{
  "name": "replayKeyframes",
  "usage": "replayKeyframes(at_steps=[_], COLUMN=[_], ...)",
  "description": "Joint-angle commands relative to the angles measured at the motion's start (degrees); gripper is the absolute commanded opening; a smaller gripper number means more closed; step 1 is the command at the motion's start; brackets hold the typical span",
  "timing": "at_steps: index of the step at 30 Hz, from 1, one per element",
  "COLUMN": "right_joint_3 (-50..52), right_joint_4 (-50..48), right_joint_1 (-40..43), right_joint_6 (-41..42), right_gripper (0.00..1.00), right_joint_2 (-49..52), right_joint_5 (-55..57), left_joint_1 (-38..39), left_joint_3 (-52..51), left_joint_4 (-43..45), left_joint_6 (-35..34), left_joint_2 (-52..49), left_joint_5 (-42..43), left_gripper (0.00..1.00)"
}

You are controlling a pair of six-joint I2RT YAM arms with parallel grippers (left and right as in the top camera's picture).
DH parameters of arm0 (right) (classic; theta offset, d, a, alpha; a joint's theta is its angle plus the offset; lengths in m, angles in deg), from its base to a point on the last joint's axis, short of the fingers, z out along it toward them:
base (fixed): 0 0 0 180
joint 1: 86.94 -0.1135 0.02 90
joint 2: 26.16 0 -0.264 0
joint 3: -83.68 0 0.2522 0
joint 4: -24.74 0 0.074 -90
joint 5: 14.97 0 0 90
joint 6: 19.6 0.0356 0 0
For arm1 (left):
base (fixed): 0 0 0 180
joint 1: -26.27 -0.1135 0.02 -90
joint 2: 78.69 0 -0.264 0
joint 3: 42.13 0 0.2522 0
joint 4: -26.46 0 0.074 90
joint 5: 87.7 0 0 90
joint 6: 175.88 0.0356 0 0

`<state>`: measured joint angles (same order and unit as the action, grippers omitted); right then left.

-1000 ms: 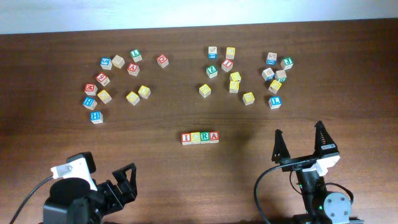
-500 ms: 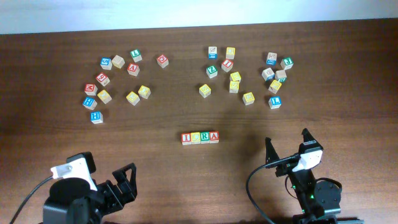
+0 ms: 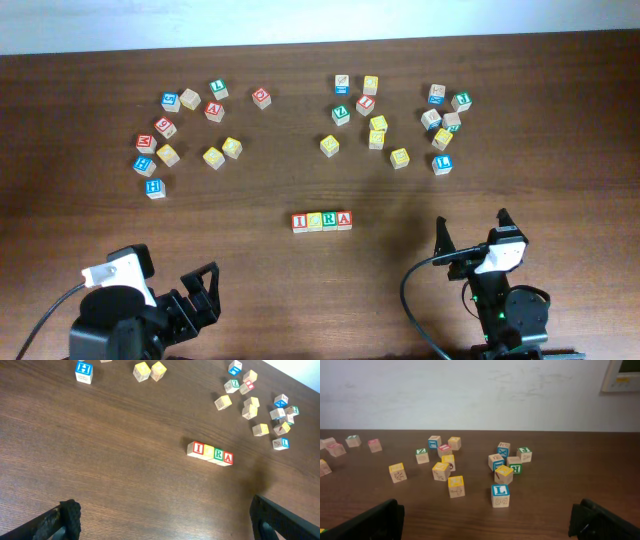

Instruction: Spell out ICRA

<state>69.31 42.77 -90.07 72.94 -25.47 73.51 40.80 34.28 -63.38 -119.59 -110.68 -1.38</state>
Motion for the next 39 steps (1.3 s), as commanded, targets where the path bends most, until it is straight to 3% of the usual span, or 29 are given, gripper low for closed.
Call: replayKeyframes(at_steps=[1, 39], right_joint_3=[0.28, 0.28], right_joint_4=[0.50, 0.28], right_joint_1=[1.31, 1.29], right_joint_6=[-2.03, 0.74], right_gripper=[0.98, 0.98], right_joint_2=[-0.50, -0.48], right_joint_5=[0.22, 0.52], left_joint_1=[0.17, 0.17], left_joint_3=[-0.26, -0.26], left_joint_4=[0.09, 0.11], left_joint_6=[-0.59, -0.59], left_joint_2=[0.17, 0.17], left_joint_5=[-0.68, -0.68], left_gripper=[0.99, 0.99])
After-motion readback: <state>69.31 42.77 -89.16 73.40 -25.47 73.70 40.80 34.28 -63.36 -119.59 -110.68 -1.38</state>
